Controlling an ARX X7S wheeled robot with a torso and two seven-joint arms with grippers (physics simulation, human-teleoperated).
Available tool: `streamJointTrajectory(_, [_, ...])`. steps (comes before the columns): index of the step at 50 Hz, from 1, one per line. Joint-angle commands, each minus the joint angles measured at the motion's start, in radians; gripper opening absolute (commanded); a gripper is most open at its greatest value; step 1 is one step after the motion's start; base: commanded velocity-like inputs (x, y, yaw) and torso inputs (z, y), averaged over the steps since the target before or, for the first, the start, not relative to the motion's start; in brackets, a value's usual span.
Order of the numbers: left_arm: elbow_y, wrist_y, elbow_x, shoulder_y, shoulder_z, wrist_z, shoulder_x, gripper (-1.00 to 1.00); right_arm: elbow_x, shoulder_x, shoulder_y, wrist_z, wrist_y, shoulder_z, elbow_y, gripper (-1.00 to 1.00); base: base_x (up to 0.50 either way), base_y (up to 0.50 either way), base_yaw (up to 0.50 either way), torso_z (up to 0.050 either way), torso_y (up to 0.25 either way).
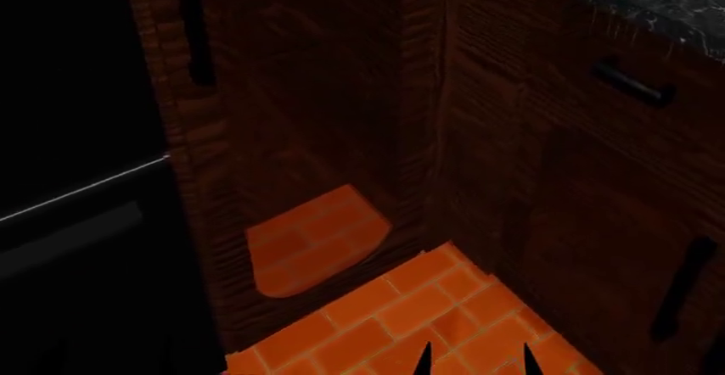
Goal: Navigate to the stove.
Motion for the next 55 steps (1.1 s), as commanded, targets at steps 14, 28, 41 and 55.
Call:
streamJointTrajectory(14, [-0.001,-0.003,-0.011,-0.004,0.010,-0.003,-0.008,1.00,0.008,0.005,0.004,0.005,-0.010,-0.013,0.009,1.00,-0.11,0.09,-0.50,0.000,0.000])
streamJointTrajectory(28, [-0.011,-0.001,-0.019,-0.011,0.017,0.001,-0.012,1.00,0.017,0.009,0.010,0.006,-0.001,-0.020,0.008,1.00,-0.10,0.10,-0.50,0.000,0.000])
streamJointTrajectory(41, [-0.021,0.004,-0.017,-0.018,0.022,-0.006,-0.013,1.00,0.020,0.011,0.020,0.008,0.007,-0.028,0.017,1.00,-0.09,0.11,-0.50,0.000,0.000])
streamJointTrajectory(55, [-0.013,0.007,-0.020,-0.015,0.027,-0.010,-0.020,1.00,0.009,0.011,0.022,0.030,0.018,-0.033,0.018,1.00,-0.08,0.12,-0.50,0.000,0.000])
